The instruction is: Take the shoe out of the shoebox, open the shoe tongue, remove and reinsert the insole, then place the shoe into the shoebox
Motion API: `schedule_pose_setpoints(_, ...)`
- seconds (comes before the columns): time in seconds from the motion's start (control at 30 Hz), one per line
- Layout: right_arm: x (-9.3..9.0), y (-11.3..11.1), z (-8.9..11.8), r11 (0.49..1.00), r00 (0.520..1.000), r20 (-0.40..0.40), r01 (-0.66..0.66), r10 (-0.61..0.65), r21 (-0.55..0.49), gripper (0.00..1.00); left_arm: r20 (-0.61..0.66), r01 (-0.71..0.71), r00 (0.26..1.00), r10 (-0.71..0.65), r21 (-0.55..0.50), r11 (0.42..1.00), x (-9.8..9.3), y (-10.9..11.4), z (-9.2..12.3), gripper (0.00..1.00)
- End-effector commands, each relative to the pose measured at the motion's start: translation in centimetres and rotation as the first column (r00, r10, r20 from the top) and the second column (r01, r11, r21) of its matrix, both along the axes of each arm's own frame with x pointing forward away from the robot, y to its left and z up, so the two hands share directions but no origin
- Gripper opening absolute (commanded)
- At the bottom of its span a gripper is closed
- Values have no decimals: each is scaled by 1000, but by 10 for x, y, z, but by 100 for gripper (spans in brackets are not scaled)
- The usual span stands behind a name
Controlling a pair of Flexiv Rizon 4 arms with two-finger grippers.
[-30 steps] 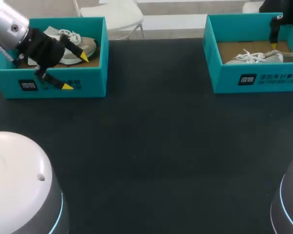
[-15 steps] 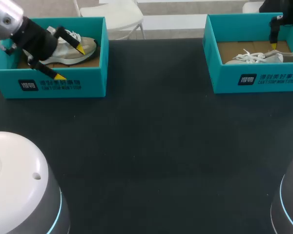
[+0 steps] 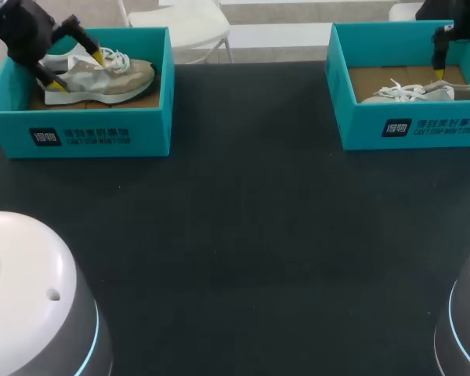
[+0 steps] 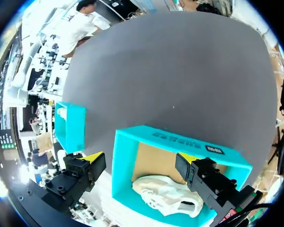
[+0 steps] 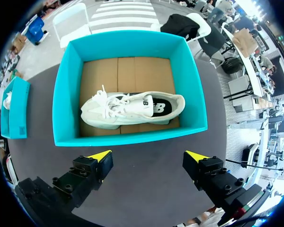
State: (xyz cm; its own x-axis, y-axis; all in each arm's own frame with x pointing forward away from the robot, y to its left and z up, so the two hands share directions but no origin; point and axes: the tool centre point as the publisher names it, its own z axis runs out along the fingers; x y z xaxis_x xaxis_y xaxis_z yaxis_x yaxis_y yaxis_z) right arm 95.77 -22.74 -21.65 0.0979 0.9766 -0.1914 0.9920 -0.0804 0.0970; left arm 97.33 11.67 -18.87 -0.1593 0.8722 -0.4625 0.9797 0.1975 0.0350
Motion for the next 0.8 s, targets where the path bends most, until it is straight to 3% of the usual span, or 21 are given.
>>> schedule_pose_setpoints(0.03,-1,0,0,1000,1000,2,1,-1,1,100,83,320,936,-342,205,925,27,21,3,100)
schedule_pose_setpoints(0.2,-1,0,0,1000,1000,2,1,-1,1,100,76,420,888,-454,266,867,49,52,-4,100)
schedule_pose_setpoints(0.37,-1,0,0,1000,1000,2,1,-1,1,100,59,362,909,-412,374,854,89,86,-11,100)
schedule_pose_setpoints(0.8,-1,0,0,1000,1000,2,1,-1,1,100,59,362,909,-412,374,854,89,86,-11,100)
